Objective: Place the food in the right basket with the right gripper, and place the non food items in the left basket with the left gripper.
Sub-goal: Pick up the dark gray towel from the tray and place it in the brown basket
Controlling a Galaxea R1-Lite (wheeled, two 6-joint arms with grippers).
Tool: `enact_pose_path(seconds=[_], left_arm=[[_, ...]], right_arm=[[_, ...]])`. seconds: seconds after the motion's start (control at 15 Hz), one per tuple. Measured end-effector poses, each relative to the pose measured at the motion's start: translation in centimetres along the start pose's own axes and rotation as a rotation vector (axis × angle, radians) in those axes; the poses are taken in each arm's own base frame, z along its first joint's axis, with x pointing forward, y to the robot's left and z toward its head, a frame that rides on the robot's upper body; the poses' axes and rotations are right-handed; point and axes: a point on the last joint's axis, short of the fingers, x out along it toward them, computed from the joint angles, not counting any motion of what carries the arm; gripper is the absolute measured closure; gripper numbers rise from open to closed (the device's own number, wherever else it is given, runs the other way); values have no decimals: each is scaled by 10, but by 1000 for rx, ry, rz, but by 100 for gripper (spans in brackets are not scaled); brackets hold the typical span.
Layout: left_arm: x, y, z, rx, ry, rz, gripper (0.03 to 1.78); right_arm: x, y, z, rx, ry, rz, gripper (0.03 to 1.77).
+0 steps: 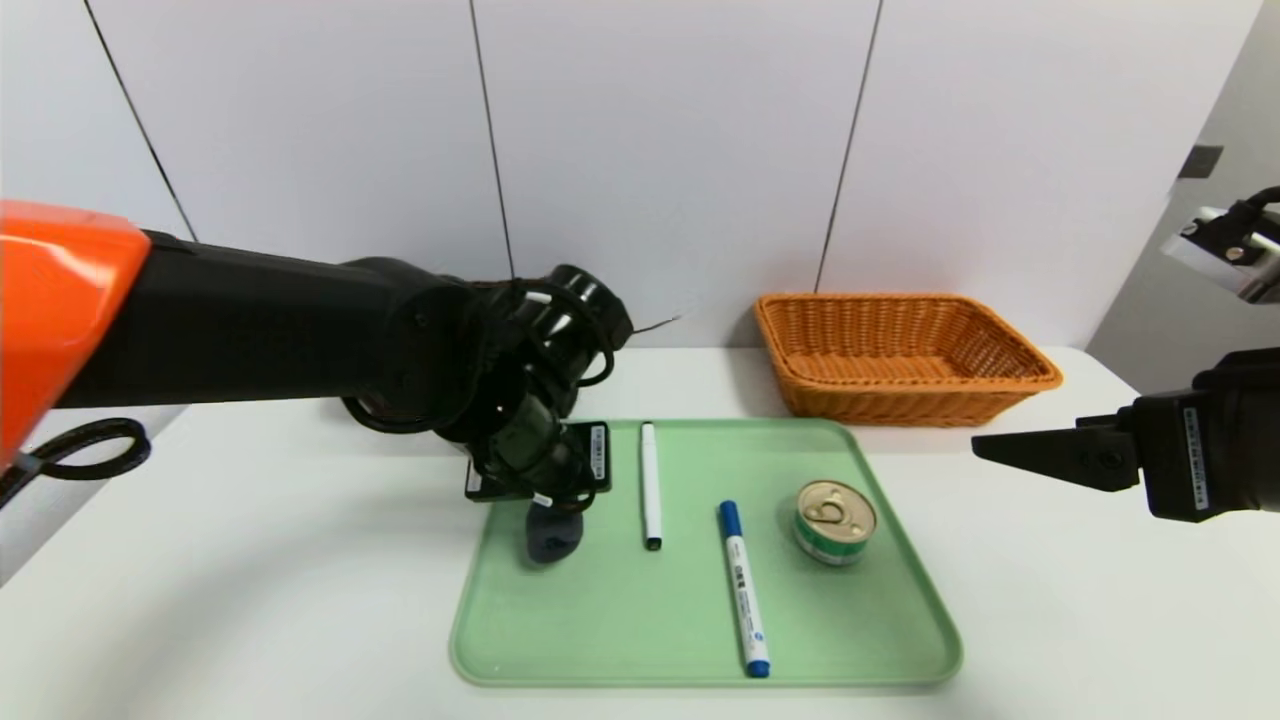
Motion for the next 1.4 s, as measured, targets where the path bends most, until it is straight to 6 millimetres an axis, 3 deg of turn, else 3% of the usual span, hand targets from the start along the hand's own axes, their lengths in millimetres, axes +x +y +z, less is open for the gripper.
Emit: enact_pose_path(seconds=[0.27, 0.53, 0.8, 1.0, 1.2, 1.4], left_arm=[[-48, 10, 7, 52, -69, -43, 151], [-89, 29, 28, 73, -183, -67, 151], [-121, 57, 65, 16, -309, -44, 151], [-109, 87, 102, -11, -370, 38, 151], [-76, 118, 133, 10, -407, 124, 151], [-37, 136, 151, 3, -425, 162, 151]], right_arm=[[0, 0, 0, 15, -2, 0, 10], [0, 0, 1, 15, -3, 0, 10], [1, 0, 0, 15, -1, 3, 10], [2, 0, -1, 14, 4, 4, 10], [3, 0, -4, 14, 16, -2, 10], [5, -1, -8, 14, 31, -2, 10]])
